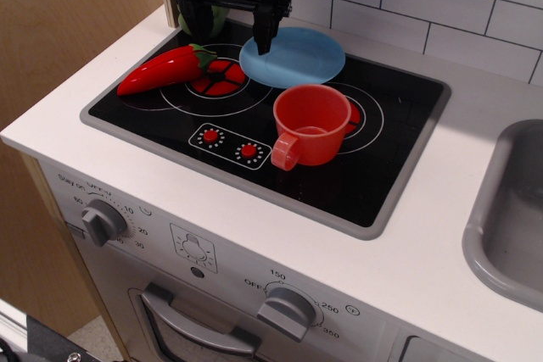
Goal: Put cup on plate
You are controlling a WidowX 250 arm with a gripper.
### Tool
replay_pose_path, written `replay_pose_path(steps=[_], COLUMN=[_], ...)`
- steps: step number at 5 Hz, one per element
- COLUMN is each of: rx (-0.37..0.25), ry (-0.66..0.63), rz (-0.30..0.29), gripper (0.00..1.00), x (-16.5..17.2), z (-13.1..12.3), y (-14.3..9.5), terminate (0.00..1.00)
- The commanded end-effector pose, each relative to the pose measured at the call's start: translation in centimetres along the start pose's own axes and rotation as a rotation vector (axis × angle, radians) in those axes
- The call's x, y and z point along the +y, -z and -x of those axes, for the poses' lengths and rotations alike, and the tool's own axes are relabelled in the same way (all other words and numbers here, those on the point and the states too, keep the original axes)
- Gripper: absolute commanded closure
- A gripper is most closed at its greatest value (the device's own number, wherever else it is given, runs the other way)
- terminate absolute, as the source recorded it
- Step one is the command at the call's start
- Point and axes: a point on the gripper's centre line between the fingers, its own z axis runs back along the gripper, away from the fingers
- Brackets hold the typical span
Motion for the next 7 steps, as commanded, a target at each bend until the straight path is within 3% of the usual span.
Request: replay_pose_path(steps=[1, 3, 4, 6, 7], rx=[0.000, 0.054, 0.083, 0.084, 0.098], ry=[0.000, 0.153, 0.235, 0.385, 0.410], rz=[0.000, -0.001, 0.058, 0.169, 0.180], gripper=[0.00, 0.00, 0.00, 0.00, 0.00], x=[0.0, 0.9, 1.1, -1.3, -3.1], z=[0.0, 2.9, 4.7, 8.4, 9.4], y=[0.0, -3.2, -4.1, -6.2, -5.4], terminate=[0.00, 0.00, 0.00, 0.00, 0.00])
